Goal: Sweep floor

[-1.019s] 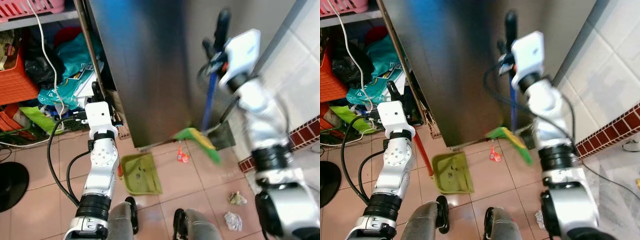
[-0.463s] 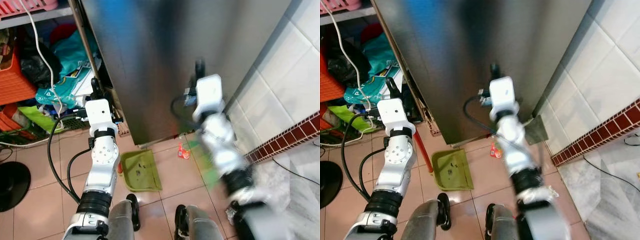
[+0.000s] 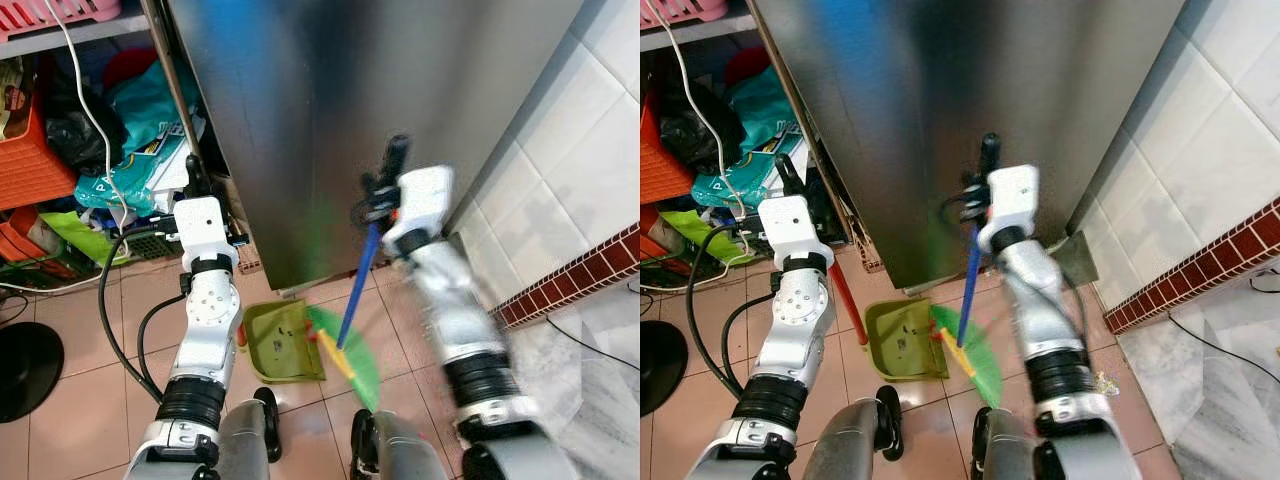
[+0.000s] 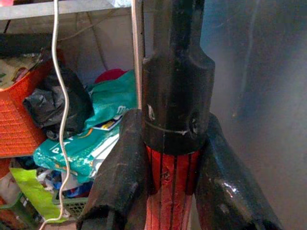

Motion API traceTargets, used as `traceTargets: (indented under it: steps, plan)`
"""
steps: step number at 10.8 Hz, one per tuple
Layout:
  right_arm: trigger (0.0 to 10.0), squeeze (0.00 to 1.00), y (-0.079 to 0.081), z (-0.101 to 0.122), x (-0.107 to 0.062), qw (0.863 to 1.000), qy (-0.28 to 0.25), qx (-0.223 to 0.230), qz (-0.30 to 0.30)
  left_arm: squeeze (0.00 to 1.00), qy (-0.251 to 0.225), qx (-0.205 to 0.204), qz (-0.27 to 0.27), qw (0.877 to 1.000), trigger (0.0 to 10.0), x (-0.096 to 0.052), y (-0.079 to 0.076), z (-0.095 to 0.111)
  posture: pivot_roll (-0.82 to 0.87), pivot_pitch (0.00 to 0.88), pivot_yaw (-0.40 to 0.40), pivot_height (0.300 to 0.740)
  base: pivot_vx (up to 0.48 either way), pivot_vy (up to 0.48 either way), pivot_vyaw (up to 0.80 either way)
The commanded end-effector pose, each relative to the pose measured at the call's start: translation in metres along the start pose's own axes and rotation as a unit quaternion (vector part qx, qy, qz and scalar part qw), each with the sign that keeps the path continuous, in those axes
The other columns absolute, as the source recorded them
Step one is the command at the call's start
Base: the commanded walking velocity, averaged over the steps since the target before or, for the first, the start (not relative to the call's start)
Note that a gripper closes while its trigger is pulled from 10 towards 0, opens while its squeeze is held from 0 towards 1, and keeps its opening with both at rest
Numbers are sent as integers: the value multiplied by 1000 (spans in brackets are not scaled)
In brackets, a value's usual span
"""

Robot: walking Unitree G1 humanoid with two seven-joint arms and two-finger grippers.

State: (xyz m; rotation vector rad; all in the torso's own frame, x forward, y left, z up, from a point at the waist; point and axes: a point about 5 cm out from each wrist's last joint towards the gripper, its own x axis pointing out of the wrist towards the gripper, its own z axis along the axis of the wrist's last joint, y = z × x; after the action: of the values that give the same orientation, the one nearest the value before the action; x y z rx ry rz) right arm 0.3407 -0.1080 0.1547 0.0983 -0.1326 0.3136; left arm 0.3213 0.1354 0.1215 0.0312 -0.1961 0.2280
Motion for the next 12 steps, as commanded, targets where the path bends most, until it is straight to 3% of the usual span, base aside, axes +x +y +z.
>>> traceTargets:
  steps: [1, 2, 3, 5, 9, 12]
  plan:
    - [10000, 0, 2, 5, 2, 997, 0, 72, -4, 0, 5, 0, 0, 1000, 10000, -2, 0, -4, -50, 208, 29, 740, 0, 0, 0]
    - [10000, 0, -1, 16, 5, 995, -16, 99, -16, 0, 6, -3, -6, 1000, 10000, -2, -4, -4, -53, 199, 29, 740, 0, 0, 0]
    - [10000, 0, -3, 29, 8, 995, -41, 87, -32, 0, 6, -6, -13, 1000, 10000, -1, -7, -3, -52, 198, 30, 740, 0, 0, 0]
    - [10000, 0, -21, 45, 4, 993, -70, 14, -97, 0, 11, -9, -19, 1000, 10000, 0, -6, -3, -53, 194, 31, 740, 0, 0, 0]
    - [10000, 0, -35, 62, 5, 990, -87, -23, -105, 0, 25, -7, -19, 999, 10000, -4, -6, -7, -51, 174, 30, 740, 0, 0, 0]
    - [10000, 0, -39, 89, 13, 983, -133, -71, -105, 0, 65, 7, -39, 997, 10000, -7, -4, -15, -48, 165, 29, 740, 0, 0, 0]
